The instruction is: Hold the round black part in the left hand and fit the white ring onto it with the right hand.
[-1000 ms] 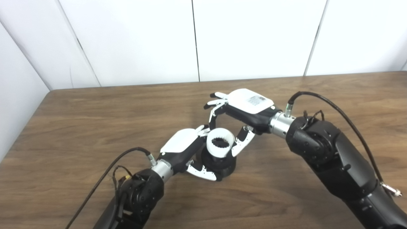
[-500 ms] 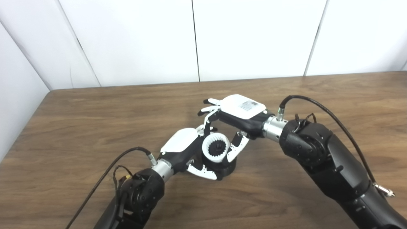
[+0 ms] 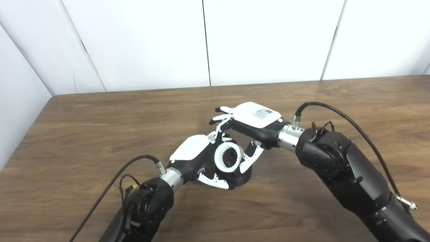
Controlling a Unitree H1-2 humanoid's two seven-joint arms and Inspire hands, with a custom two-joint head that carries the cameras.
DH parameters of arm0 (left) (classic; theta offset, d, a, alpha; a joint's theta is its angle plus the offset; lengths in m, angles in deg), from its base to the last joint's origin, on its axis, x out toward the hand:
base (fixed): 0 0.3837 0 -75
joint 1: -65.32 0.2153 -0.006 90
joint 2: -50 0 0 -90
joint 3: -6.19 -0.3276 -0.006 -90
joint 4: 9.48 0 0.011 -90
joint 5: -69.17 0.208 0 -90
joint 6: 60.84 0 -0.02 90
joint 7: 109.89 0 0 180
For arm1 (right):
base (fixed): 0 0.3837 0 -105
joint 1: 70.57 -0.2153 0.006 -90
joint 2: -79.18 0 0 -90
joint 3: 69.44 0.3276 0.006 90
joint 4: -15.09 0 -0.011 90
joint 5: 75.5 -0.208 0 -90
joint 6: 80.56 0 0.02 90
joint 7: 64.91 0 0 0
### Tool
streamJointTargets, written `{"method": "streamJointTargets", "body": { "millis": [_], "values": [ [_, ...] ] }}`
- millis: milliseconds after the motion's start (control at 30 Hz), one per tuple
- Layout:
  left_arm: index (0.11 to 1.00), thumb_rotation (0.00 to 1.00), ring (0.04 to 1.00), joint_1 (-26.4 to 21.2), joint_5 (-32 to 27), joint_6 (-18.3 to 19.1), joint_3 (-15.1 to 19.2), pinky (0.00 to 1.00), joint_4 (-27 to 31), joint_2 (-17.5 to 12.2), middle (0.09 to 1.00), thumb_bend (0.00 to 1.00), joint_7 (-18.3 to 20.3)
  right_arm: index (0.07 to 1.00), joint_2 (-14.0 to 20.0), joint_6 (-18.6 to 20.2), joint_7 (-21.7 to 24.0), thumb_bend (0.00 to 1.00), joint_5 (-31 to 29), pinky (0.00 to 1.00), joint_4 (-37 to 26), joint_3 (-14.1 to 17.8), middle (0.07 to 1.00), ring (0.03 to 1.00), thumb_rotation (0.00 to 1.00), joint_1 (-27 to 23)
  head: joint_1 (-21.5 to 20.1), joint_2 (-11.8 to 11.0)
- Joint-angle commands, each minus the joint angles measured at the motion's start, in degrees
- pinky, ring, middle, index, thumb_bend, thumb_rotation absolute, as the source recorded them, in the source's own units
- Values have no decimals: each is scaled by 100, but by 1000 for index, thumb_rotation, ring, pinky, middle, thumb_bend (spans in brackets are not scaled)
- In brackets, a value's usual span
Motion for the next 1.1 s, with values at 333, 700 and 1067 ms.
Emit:
{"method": "streamJointTargets", "body": {
  "millis": [333, 700, 1067],
  "values": [
    [772, 302, 1000, -20, -76, -2, -85, 816, -53, 69, 955, 891, 126, 582, -24, -128, -142, 853, -317, 927, 45, 304, 888, 986, 216, -229, -9, -33],
    [772, 310, 1000, -36, -81, -28, -81, 820, -90, 42, 955, 886, 133, 586, -59, -109, -205, 860, -428, 910, 108, 409, 893, 986, 235, -232, -1, -52],
    [770, 316, 1000, -57, -65, -30, -71, 837, -55, 29, 953, 892, 128, 592, -29, -47, -251, 859, -577, 867, 123, 627, 893, 980, 251, -158, 17, -4]
  ]
}}
